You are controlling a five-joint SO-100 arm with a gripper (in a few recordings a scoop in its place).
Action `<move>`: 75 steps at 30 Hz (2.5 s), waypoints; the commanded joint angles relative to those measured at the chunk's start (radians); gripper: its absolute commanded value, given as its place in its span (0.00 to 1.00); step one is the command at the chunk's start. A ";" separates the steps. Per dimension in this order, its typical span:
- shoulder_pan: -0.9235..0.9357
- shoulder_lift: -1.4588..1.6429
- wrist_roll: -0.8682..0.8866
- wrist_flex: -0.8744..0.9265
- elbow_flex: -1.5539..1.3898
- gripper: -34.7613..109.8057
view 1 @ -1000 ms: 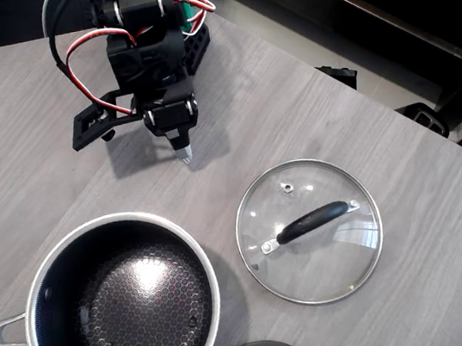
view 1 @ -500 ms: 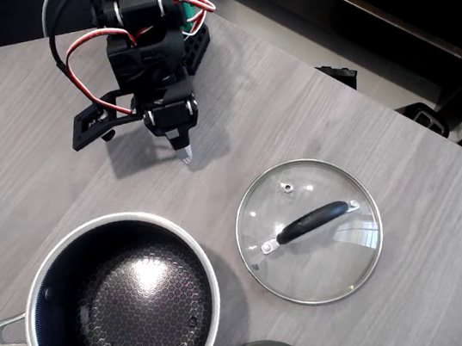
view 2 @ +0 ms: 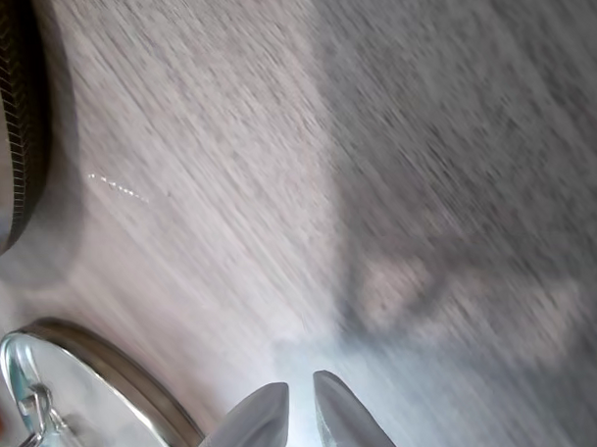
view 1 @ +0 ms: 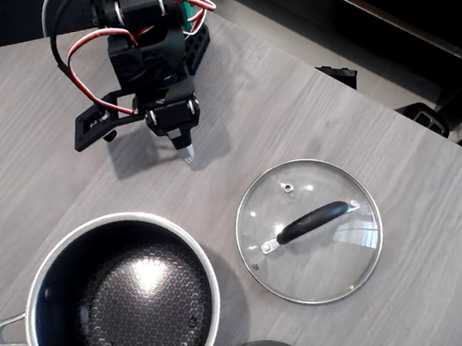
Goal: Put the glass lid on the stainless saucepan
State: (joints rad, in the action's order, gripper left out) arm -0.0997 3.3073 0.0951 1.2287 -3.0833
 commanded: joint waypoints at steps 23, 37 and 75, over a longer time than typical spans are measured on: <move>-0.417 -1.717 0.242 0.311 1.871 0.31; -0.443 -1.914 0.261 0.255 1.875 0.42; -0.468 -1.913 0.250 0.522 2.422 0.24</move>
State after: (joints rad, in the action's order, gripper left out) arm -0.5814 1.2456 0.3620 1.7319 -0.7793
